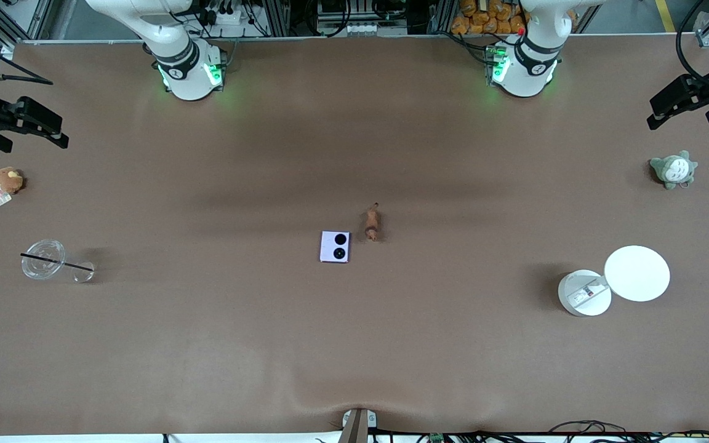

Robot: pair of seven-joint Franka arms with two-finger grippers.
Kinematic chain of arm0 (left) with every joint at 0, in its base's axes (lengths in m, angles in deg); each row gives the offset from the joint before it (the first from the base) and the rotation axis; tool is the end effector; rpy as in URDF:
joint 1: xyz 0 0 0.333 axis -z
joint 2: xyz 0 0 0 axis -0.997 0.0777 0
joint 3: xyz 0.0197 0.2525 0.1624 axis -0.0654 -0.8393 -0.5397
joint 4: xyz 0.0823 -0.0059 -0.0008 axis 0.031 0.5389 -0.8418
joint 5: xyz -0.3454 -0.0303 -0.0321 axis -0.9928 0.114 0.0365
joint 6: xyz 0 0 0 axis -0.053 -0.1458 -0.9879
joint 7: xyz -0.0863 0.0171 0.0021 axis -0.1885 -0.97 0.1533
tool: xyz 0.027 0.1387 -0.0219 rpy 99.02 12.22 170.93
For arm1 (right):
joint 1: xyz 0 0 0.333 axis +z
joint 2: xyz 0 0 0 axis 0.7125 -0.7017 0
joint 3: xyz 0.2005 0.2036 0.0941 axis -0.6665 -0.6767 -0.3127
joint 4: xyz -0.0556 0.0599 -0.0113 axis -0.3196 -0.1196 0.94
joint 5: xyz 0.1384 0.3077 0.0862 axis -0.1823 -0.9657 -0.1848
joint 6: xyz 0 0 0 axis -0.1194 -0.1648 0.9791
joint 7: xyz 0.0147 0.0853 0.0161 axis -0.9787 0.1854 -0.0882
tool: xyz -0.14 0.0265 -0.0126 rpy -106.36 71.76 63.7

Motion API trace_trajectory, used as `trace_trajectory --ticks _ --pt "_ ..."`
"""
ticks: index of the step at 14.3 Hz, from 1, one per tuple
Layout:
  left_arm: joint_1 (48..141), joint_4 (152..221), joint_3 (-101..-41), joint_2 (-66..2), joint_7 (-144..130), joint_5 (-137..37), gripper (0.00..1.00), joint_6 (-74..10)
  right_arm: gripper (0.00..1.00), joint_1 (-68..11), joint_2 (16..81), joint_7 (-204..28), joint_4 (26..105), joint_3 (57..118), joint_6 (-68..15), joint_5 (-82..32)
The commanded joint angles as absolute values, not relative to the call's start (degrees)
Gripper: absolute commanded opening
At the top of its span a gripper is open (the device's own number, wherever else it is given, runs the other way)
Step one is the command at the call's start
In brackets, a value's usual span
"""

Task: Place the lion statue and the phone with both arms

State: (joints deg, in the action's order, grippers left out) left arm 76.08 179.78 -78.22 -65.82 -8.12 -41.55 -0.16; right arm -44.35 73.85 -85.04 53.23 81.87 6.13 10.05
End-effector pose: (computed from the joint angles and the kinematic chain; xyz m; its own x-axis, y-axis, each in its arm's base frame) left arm 0.4568 -0.0213 0.6167 0.9973 0.0700 0.0215 0.0705 -0.9973 -0.0219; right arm 0.4843 0.0131 0.6040 0.9980 0.0551 -0.0301 0.0541 -0.9979 -0.0348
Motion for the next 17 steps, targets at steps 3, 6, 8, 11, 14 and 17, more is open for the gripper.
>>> trace_trajectory --ticks 3,6,8,11,14,17 --pt "75.79 177.82 -77.77 -65.16 -8.66 -41.29 1.00 1.53 1.00 -44.29 73.98 -85.78 53.49 82.00 5.87 9.53" --pt "75.87 177.64 -77.77 -65.16 -8.57 -41.29 1.00 1.53 1.00 -44.29 73.89 -85.78 53.49 82.00 5.96 9.53" --pt "75.87 177.64 -77.77 -65.16 -8.57 -41.29 1.00 1.53 1.00 -44.29 73.89 -85.78 53.49 82.00 5.95 9.53" --pt "75.70 177.81 -77.77 -65.16 -8.57 -41.29 1.00 1.79 1.00 -44.29 73.98 -85.78 53.49 82.00 6.22 9.53" --pt "76.40 177.81 -77.42 -64.28 -8.66 -41.55 1.00 1.97 1.00 -44.38 73.89 -85.78 53.49 82.00 6.22 9.53" --pt "76.40 177.81 -73.74 -62.88 -7.60 -41.73 1.00 1.97 1.00 -44.38 73.89 -85.78 53.58 82.00 6.39 9.53"
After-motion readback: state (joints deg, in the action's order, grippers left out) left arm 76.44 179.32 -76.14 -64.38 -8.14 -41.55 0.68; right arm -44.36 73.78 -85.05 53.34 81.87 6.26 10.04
